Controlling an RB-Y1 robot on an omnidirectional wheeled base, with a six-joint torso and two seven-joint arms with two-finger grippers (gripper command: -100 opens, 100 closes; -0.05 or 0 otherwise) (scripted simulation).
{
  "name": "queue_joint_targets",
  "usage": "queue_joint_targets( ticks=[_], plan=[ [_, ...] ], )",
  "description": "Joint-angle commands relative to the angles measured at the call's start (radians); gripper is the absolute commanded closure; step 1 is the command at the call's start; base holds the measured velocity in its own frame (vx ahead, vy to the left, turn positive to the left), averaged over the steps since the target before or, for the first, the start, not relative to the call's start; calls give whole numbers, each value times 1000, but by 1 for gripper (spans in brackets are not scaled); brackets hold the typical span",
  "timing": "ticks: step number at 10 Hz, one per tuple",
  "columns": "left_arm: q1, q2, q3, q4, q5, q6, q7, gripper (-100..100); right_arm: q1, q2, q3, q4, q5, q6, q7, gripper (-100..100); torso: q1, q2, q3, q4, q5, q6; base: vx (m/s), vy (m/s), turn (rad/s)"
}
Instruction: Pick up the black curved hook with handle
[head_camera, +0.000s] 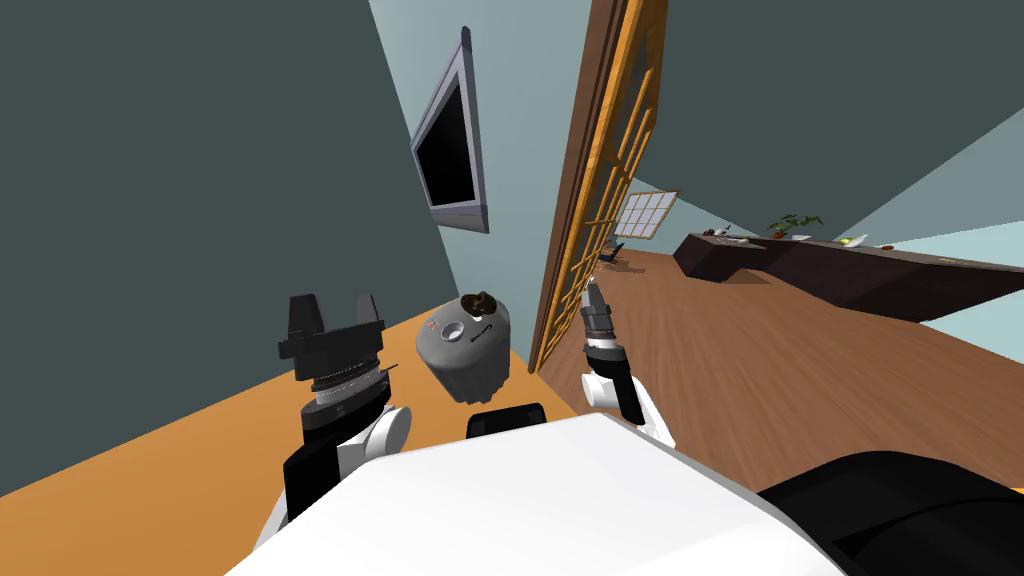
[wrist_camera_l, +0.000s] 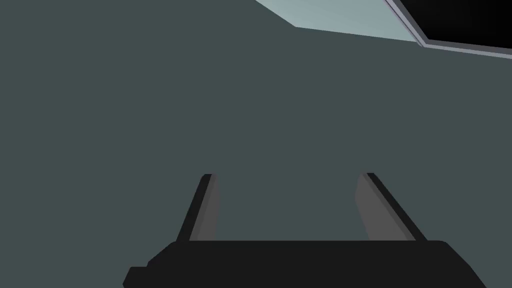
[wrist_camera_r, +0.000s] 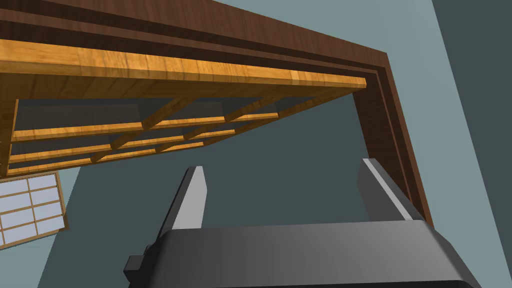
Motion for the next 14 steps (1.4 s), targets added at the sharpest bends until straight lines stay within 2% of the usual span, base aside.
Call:
queue_joint_targets(
  ticks=[1,3,6,7,9,10,11,12,14],
  plan=[
    [-14,29,3,15,11,14,1,-100,0,0,0,0,0,0,0,0,0,0,0,0,0,0,-2,-5,-37],
    [-46,69,9,47,35,45,3,-100,0,0,0,0,0,0,0,0,0,0,0,0,0,0,-4,-12,-70],
    [-118,119,26,123,88,118,8,-100,0,0,0,0,0,0,0,0,-1,0,0,0,0,0,-7,-16,-98],
    [-119,119,26,124,88,118,8,-100,0,0,0,0,0,0,0,0,-1,0,0,0,0,0,-6,-12,-32],
    [-178,141,41,189,131,174,14,-100,0,0,0,0,0,0,0,0,-1,0,0,0,0,0,-5,-14,-101],
    [-178,141,41,189,131,180,14,-100,0,0,0,0,0,0,0,0,-1,0,0,0,0,0,-3,-7,-56],
    [-209,149,50,226,154,214,18,-100,0,0,0,0,0,0,0,0,0,0,0,0,0,0,-4,-10,-79],
    [-209,149,50,226,154,214,18,-100,0,0,0,0,0,0,0,0,0,0,0,0,0,0,-4,-7,-57],
    [-267,159,69,286,200,277,28,-100,0,0,0,0,0,0,0,0,0,0,0,0,0,0,-4,-8,-136]
  ],
)
